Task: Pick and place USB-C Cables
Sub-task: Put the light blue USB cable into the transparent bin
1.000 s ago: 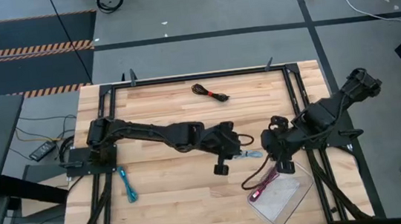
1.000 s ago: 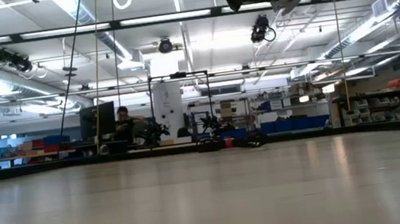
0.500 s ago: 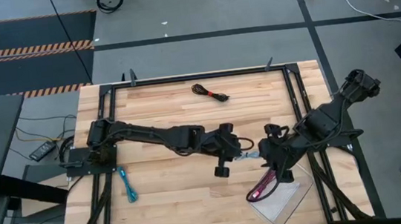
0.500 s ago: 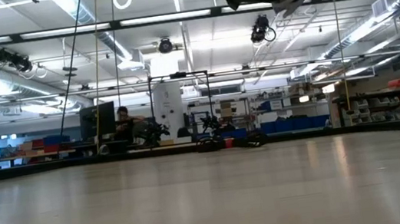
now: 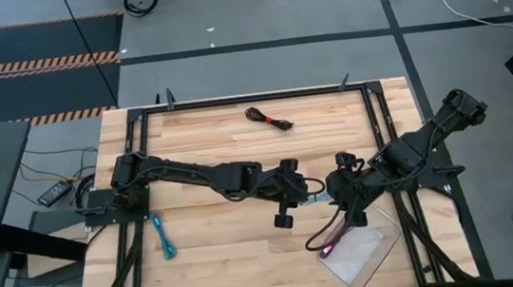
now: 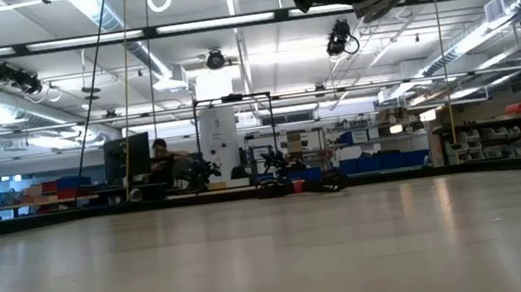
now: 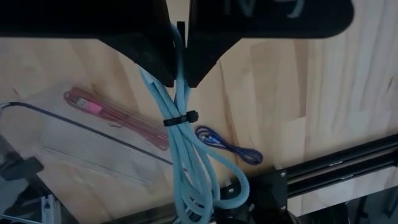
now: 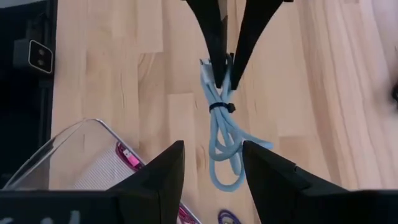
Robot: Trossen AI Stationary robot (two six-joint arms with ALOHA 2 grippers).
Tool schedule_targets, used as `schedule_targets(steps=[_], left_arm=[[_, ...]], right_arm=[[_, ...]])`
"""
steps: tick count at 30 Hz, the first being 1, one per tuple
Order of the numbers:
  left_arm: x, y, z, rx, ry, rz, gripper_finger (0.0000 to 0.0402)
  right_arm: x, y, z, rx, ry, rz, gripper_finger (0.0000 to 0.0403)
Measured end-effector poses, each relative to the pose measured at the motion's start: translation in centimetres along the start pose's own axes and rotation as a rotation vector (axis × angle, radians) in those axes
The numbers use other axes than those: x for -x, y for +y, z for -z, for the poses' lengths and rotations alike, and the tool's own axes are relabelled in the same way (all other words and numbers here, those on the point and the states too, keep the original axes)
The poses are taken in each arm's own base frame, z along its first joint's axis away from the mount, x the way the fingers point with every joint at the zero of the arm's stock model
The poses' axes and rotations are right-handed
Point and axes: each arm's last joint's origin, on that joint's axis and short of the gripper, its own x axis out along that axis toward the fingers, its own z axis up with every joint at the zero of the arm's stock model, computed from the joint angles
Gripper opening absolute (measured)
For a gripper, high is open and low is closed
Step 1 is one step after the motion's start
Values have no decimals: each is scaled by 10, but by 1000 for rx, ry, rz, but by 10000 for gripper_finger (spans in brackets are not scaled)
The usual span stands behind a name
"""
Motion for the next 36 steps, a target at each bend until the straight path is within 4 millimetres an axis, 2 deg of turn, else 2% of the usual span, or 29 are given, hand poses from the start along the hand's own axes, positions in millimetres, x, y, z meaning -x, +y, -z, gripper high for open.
schedule_targets(steps=[3,11,16,19,24,25,29,36], left_arm=[[0,-2,0,-2,-1,0,24],[1,-7,-3,-7,-21,7,26],[1,-6,-3,-5,-26,2,27],[1,-7,-3,-6,-26,3,27],[1,-5,-4,-5,-31,-3,32],[1,-5,-4,-5,-31,-3,36],[0,-3,-3,-2,-23,-30,55],[2,11,9,-9,116,-224,102]], right_arm=[[-1,-1,1,-1,2,4,170],[-29,-10,12,-9,73,65,170],[-36,-15,12,-18,55,97,165],[-36,-14,11,-2,44,91,138],[-36,-13,11,2,42,86,24],[-36,-13,11,7,40,88,16],[-36,-13,13,-20,55,81,11],[-33,-13,25,-48,190,68,9]])
